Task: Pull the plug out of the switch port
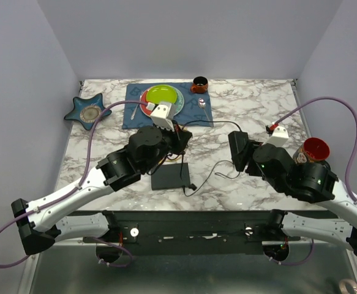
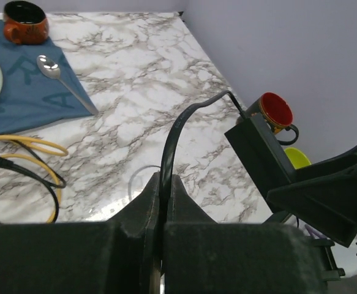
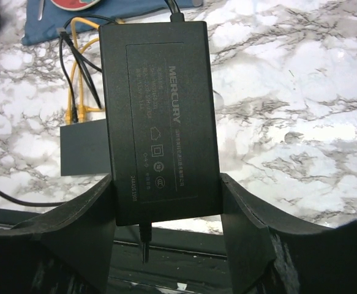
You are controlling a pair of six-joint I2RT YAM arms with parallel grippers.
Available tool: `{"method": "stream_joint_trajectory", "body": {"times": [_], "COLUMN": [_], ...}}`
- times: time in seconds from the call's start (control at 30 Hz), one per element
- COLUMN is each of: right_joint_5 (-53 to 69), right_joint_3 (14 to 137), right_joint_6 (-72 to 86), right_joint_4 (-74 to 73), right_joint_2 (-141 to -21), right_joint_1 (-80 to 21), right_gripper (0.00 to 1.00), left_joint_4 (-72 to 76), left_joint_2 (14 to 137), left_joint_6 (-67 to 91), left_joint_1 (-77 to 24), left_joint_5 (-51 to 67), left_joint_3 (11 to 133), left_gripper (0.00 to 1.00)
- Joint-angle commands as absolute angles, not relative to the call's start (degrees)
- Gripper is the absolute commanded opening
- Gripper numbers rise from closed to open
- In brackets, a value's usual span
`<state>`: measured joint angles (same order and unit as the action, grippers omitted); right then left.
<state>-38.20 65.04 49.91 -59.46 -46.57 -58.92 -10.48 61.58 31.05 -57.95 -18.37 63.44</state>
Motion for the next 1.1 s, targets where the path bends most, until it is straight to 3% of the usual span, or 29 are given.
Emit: {"method": "stream_joint_trajectory", "body": {"times": [0.0,0.13,0.37,0.8,1.07], "right_joint_5": [-40.5,-38.1,-20.3,3.5,10.5], "right_joint_3": [67.1,67.5,70.4,100.0,116.4], "right_joint_6": [47.7,44.7,34.2,28.6,28.4], "right_joint_4": [-56.2,-52.5,-36.2,-30.0,-30.1], "right_joint_2": [-47.9,-49.4,-56.6,-95.5,-113.8], "right_joint_1": [-58.7,-58.6,-58.8,-58.9,-59.4], "right_gripper": [0.01,0.01,0.01,0.01,0.01], "left_joint_4": [-24.7,-32.2,-46.6,-52.8,-50.0], "left_joint_2": [56.3,50.2,46.0,46.3,48.2], "left_joint_6": [31.6,33.5,38.9,42.4,44.5], "left_joint_1": [-57.7,-57.7,-56.9,-26.5,-10.6], "left_joint_5": [-30.6,-39.6,-52.4,-38.9,-34.7], "left_joint_3": [65.9,66.7,70.5,66.1,59.3], "left_gripper": [0.00,0.00,0.00,0.00,0.00]}}
